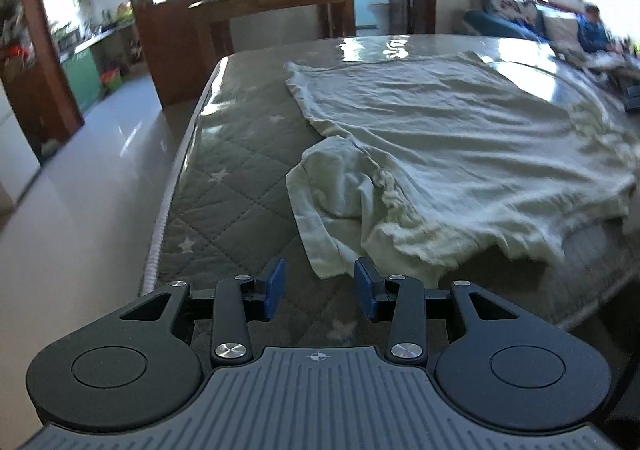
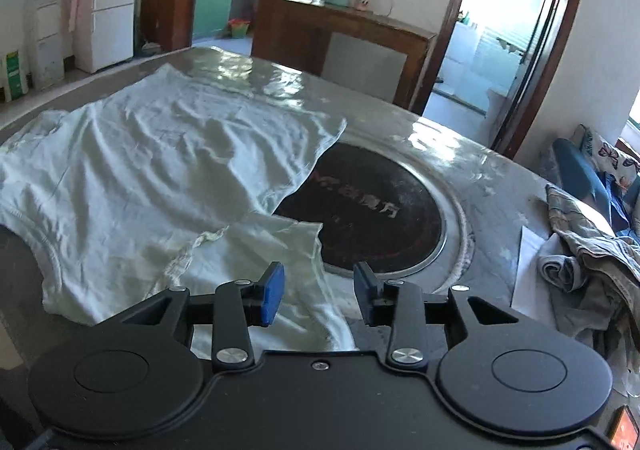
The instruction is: Fold clothes
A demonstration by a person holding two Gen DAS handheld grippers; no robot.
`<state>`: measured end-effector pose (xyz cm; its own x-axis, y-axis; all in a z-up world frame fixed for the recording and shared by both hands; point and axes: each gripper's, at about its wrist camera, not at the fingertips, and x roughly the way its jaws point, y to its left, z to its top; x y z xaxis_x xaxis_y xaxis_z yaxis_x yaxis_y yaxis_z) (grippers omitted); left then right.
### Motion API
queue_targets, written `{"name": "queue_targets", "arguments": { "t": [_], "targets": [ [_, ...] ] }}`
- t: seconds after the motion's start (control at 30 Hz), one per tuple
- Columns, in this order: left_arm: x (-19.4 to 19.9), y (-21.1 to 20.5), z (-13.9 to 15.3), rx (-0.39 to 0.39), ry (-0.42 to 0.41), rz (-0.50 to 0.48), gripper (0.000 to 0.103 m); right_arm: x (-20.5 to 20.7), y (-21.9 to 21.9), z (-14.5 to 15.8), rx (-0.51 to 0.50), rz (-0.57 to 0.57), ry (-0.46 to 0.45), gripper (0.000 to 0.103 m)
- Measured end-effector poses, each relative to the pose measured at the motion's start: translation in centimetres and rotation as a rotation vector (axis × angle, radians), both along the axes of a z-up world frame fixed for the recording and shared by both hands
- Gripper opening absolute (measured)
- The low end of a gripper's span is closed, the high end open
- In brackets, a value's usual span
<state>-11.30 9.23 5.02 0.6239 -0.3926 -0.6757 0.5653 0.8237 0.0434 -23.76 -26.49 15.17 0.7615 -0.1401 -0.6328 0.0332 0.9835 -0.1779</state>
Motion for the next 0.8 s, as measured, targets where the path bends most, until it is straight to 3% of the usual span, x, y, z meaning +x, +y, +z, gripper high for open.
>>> {"name": "queue_targets", "arguments": {
  "t": [0.13, 0.3, 0.57, 0.8],
  "targets": [
    [0.7, -0.5, -0.5, -0.036, 0.031, 0.011, 0.036, 0.5, 0.2, -1.1, 0.010, 0.003, 0.033, 0.040],
    [0.9, -1.2, -1.0, -0.041, 0.056, 0.032, 0.011, 1.1, 0.3, -2.0, 0.017, 0.001, 0.059, 0.041],
    [0.7, 1.0, 1.5, 0.041, -0.087, 0.150, 0.008, 1.2, 0.0, -3.2, 0.021, -0.005, 0.088, 0.042],
    [2.4, 1.7, 0.0, 0.060, -0.014, 0.199, 0.010, 1.2, -0.5, -3.8, 0.060, -0.016, 0.100, 0.044]
  ]
}}
